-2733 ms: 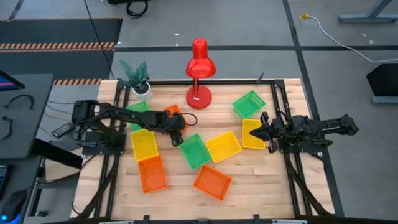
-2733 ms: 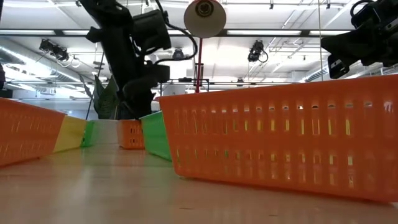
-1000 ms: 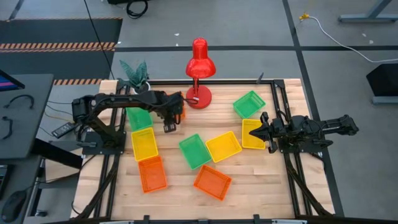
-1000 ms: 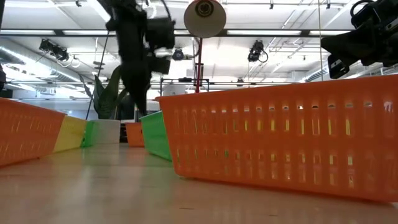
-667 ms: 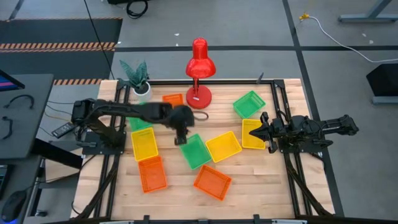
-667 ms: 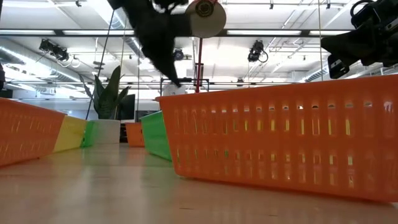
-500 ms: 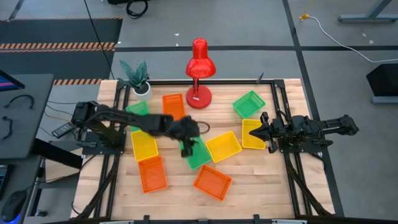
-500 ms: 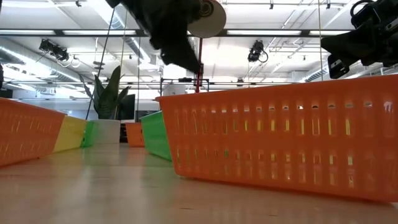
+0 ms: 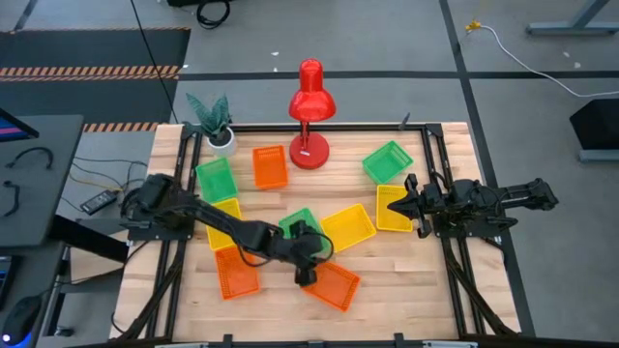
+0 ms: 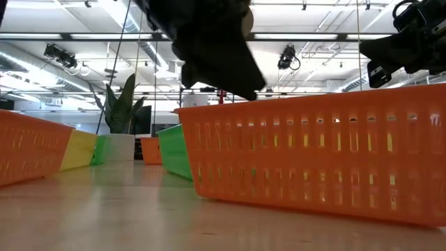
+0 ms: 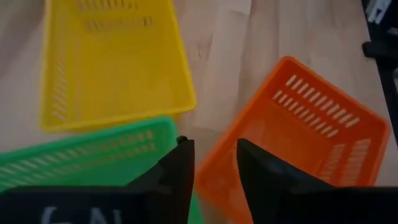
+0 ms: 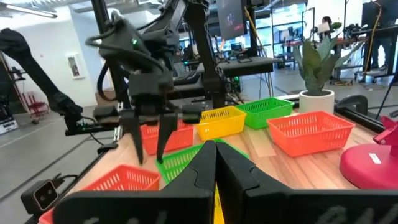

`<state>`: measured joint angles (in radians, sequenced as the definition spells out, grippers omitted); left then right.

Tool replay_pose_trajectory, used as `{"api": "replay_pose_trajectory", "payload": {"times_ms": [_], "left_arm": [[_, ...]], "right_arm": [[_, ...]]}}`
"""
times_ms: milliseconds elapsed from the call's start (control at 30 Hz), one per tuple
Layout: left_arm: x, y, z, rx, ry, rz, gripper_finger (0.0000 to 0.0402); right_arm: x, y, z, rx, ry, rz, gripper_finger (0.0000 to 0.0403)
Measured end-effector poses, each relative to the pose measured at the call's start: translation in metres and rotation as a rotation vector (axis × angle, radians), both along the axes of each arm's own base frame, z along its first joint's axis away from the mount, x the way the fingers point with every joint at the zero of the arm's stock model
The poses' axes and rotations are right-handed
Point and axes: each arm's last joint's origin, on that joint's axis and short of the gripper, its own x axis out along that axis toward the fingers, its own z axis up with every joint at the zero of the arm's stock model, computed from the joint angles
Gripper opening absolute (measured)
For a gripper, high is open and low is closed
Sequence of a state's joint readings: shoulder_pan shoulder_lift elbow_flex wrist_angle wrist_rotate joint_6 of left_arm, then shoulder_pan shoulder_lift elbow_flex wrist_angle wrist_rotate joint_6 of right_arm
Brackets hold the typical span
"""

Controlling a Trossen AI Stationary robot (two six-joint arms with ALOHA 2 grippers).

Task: Stack baskets by color
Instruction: Prepare the orange, yellow, and green bins

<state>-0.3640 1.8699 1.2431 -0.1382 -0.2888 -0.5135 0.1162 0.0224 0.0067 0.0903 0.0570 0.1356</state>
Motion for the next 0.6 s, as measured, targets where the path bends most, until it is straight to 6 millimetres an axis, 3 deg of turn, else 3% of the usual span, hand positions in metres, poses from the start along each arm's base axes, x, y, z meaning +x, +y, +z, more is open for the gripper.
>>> {"api": "replay_pose_trajectory", "payload": {"times_ms": [167, 333, 600], "left_arm": [[0.004, -0.011, 0.006, 0.032, 0.045, 0.061, 0.0173], [0.015, -0.006, 0.021, 0.128, -0.097, 0.132, 0.0192], [0.044, 0.023, -0.011, 0.152, -0.057, -0.034, 0.0195]], "right_arm": [[0.0, 0.0, 0.001, 0.001, -0.009, -0.002, 0.0012], [0.0, 0.0, 0.002, 0.002, -0.015, -0.001, 0.0012], [0.0, 0.0, 0.002, 0.002, -0.019, -0.002, 0.0012]]}}
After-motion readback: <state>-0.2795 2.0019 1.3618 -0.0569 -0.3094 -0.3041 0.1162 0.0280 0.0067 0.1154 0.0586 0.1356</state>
